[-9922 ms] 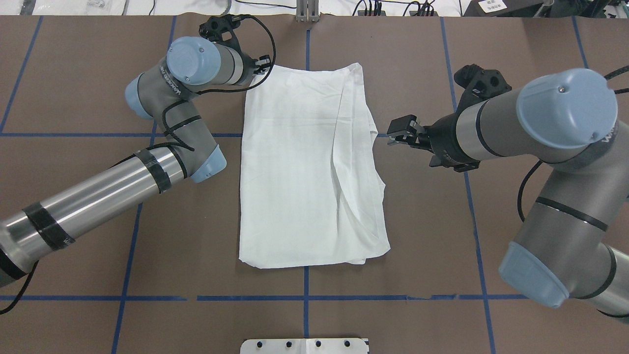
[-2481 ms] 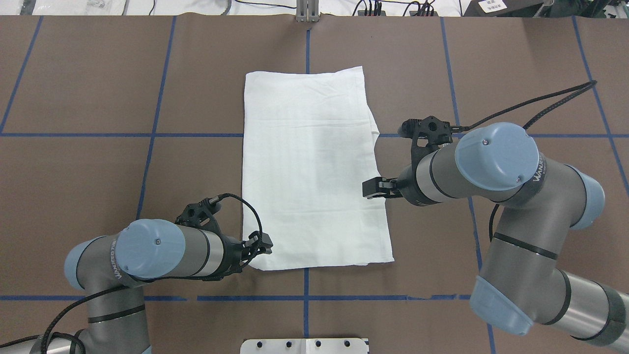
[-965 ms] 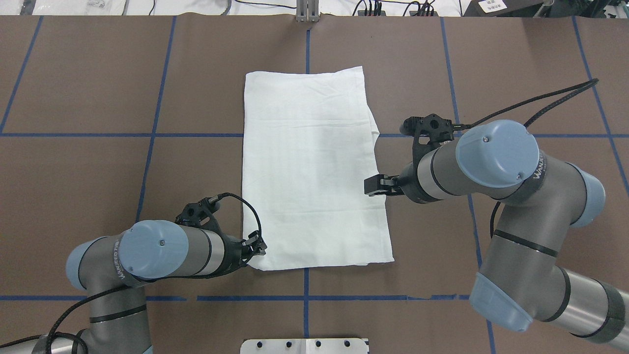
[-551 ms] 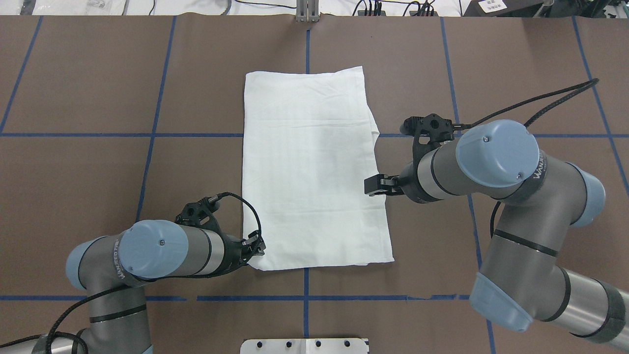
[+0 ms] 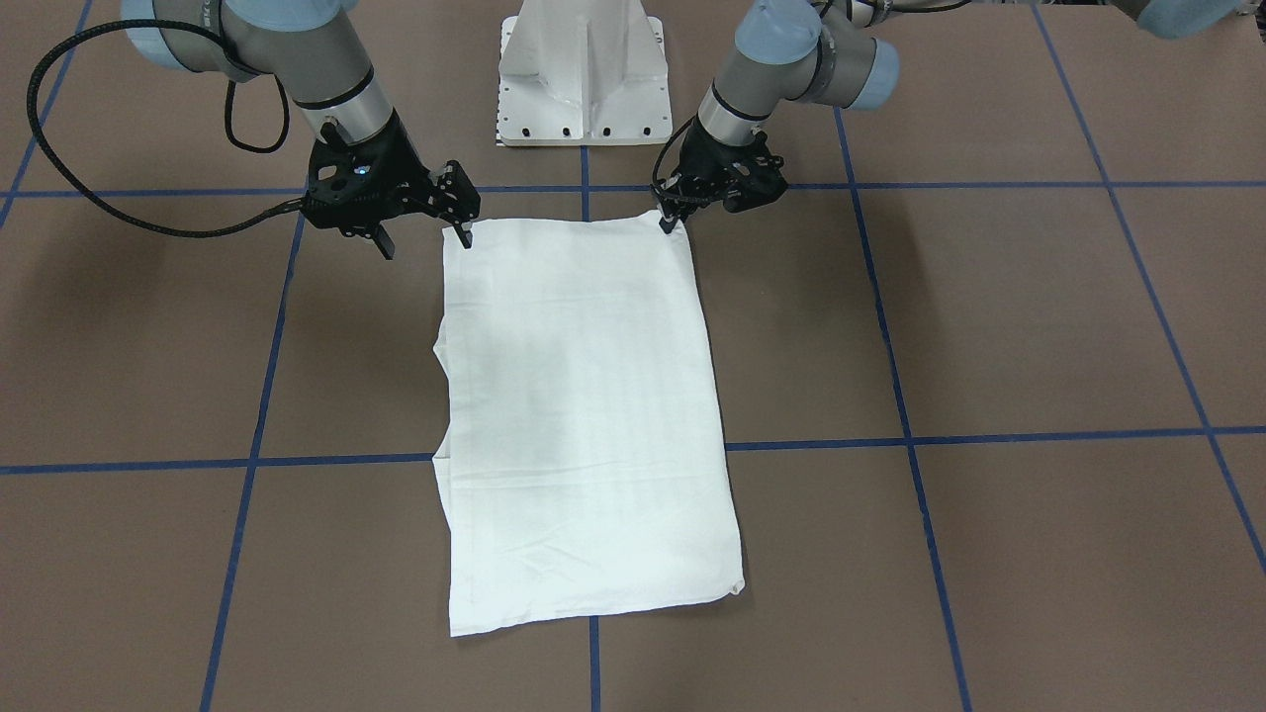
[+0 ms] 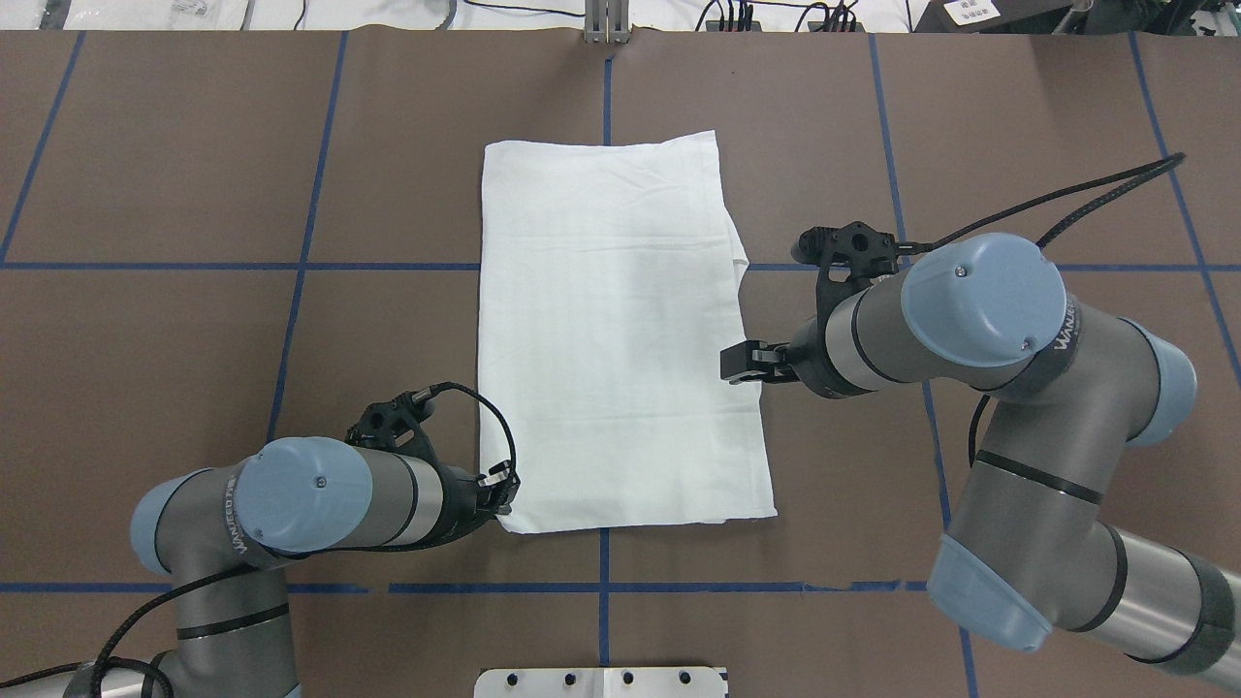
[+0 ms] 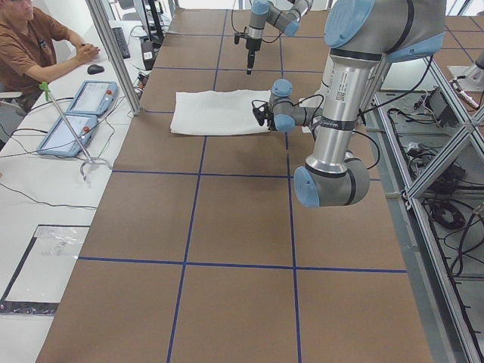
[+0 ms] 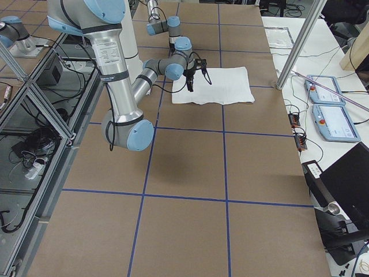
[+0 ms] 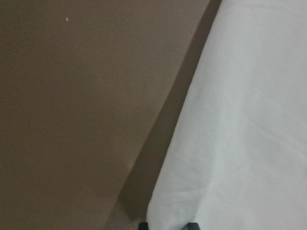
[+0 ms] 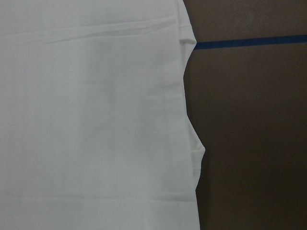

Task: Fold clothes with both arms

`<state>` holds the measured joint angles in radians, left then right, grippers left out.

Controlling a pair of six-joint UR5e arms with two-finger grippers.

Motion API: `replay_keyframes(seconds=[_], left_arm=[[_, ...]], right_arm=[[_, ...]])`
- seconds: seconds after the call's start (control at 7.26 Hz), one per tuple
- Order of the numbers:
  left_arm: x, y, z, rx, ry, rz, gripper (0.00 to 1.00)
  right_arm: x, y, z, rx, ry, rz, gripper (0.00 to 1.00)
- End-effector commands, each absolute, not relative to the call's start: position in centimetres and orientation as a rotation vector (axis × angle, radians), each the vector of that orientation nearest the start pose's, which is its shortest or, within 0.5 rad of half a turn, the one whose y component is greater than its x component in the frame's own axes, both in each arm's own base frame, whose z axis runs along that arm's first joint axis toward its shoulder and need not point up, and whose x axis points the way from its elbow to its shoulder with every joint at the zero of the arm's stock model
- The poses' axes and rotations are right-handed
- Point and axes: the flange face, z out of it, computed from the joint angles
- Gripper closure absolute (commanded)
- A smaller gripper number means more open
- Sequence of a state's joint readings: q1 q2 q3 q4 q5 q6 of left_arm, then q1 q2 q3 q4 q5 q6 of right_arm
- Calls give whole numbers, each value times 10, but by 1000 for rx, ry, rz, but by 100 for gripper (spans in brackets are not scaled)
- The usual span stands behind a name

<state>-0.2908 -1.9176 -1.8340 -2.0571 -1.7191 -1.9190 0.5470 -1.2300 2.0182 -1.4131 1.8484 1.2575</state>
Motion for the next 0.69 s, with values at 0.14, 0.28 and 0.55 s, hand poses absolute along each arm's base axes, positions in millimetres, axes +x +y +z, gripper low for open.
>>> replay_keyframes(seconds=[0.14, 0.28, 0.55], left_arm=[[538, -285, 289, -166, 1110, -486, 100], [537, -285, 288, -166, 1113, -486, 100], [535, -287, 287, -162, 1117, -486, 100]], right_arm=[[-432, -370, 251, 10, -918, 290, 0], [-445, -355, 249, -41, -891, 335, 0], [-480, -313, 256, -136, -833, 517, 0]])
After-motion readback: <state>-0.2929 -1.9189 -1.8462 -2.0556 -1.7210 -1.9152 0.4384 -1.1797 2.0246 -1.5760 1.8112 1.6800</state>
